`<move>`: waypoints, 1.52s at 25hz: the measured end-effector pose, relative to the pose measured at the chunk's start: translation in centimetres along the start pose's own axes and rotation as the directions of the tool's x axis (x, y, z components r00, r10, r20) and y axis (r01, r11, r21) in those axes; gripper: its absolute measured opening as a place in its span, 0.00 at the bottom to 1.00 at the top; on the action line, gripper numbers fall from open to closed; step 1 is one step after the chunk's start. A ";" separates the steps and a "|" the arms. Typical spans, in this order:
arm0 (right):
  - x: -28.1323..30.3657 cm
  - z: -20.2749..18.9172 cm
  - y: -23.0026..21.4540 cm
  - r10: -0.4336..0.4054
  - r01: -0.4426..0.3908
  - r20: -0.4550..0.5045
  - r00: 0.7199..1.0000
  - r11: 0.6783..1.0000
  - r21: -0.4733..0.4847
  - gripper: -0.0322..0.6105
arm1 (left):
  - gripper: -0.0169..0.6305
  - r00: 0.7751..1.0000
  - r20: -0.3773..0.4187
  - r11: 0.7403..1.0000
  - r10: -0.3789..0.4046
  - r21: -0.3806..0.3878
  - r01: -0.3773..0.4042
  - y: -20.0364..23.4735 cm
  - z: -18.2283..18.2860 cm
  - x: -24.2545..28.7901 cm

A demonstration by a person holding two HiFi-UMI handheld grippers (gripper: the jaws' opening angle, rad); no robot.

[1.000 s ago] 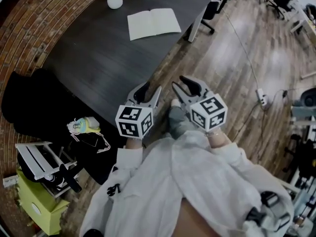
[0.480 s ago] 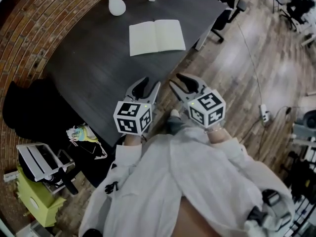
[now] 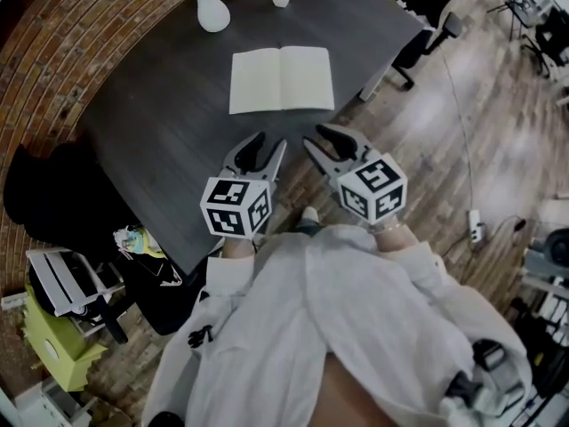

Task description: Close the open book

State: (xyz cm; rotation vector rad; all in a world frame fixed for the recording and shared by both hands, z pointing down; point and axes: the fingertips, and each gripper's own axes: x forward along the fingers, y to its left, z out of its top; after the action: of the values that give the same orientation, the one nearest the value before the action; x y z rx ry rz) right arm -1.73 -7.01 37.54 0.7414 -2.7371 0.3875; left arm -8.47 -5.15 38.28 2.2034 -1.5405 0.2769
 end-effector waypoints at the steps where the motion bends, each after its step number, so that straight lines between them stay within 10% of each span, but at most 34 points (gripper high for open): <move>1: 0.2 0.0 -0.3 0.005 -0.005 -0.001 1.000 1.000 0.002 0.22 | 0.26 1.000 -0.001 1.000 0.004 -0.005 -0.004 0.0 0.0 0.2; 38: 9.7 -0.5 -2.0 -0.016 0.016 -0.119 0.993 1.000 0.000 0.22 | 0.26 0.994 -0.111 1.000 0.013 -0.008 -0.014 10.6 0.7 3.6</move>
State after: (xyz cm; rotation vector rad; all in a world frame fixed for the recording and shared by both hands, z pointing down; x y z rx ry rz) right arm -8.62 -12.90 41.64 0.7159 -2.6188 0.4159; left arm -17.11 -11.55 41.57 2.1338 -1.4947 0.3890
